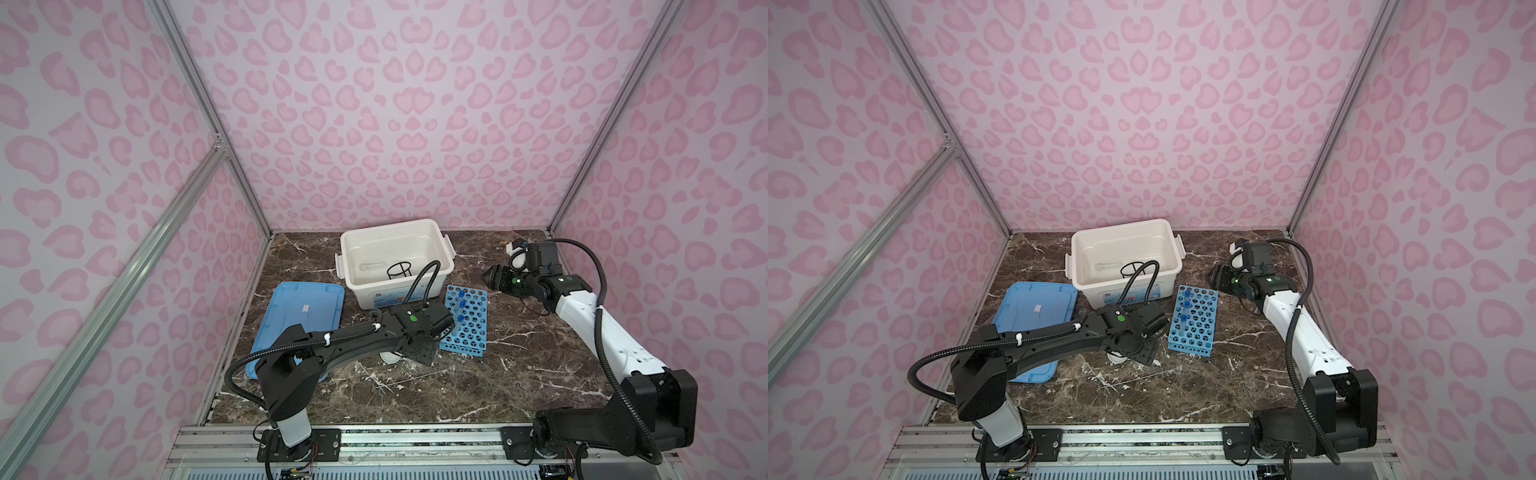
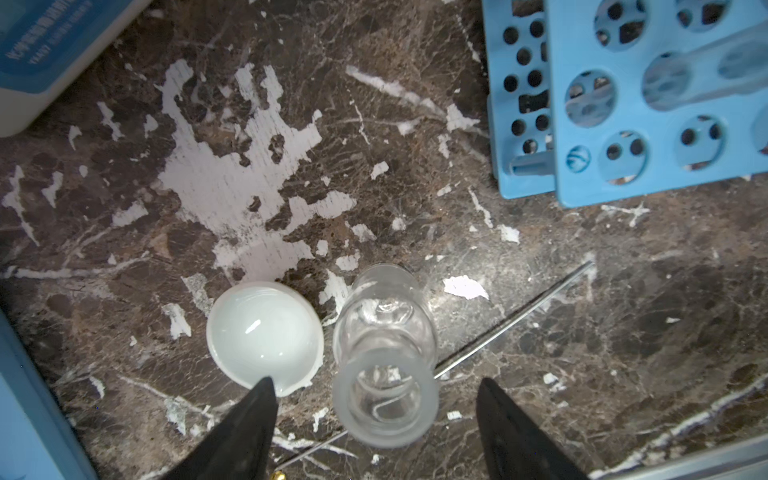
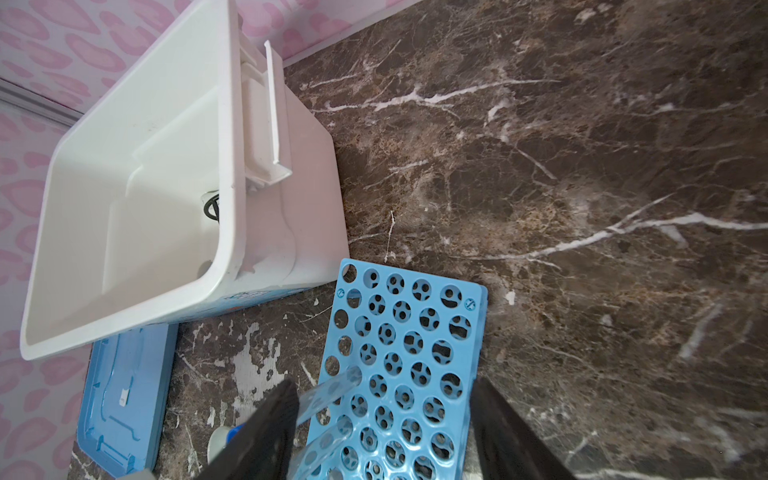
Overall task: Organize the chemistry lab equipment
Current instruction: 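Lower the left gripper around the neck of the clear glass flask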
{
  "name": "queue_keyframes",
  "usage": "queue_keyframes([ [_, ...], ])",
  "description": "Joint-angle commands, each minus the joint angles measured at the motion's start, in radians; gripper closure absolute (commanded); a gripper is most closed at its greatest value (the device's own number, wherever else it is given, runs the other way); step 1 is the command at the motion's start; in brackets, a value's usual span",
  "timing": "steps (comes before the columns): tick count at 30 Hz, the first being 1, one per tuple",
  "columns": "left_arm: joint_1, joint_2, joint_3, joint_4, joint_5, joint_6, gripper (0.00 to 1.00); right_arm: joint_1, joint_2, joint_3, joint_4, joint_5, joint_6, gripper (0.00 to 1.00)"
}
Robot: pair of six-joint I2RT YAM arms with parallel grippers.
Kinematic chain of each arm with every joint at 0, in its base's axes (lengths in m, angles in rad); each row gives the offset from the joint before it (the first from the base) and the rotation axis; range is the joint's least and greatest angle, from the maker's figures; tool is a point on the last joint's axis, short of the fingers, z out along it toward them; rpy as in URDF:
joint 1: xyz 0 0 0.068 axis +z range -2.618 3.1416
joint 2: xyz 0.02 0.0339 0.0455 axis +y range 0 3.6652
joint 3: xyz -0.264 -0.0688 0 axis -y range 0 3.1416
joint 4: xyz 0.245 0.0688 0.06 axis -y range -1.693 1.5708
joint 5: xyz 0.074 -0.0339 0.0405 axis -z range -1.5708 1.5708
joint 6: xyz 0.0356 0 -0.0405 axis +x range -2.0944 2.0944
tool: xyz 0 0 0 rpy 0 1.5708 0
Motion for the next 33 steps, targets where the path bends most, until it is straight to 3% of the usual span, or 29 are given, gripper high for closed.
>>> queue_keyframes([
  [1, -0.001, 0.006, -0.001, 0.002, -0.001, -0.016, 0.26, -0.001, -0.004, -0.006, 0.001, 0.010, -0.007, 0.32],
  [12, -0.001, 0.026, 0.020, 0.000, -0.020, -0.008, 0.31, -0.001, -0.012, -0.012, -0.002, 0.013, -0.006, 0.32],
  [33, -0.001, 0.064, 0.063, -0.013, -0.032, 0.005, 0.54, -0.004, -0.021, -0.020, -0.011, 0.014, -0.018, 0.32],
])
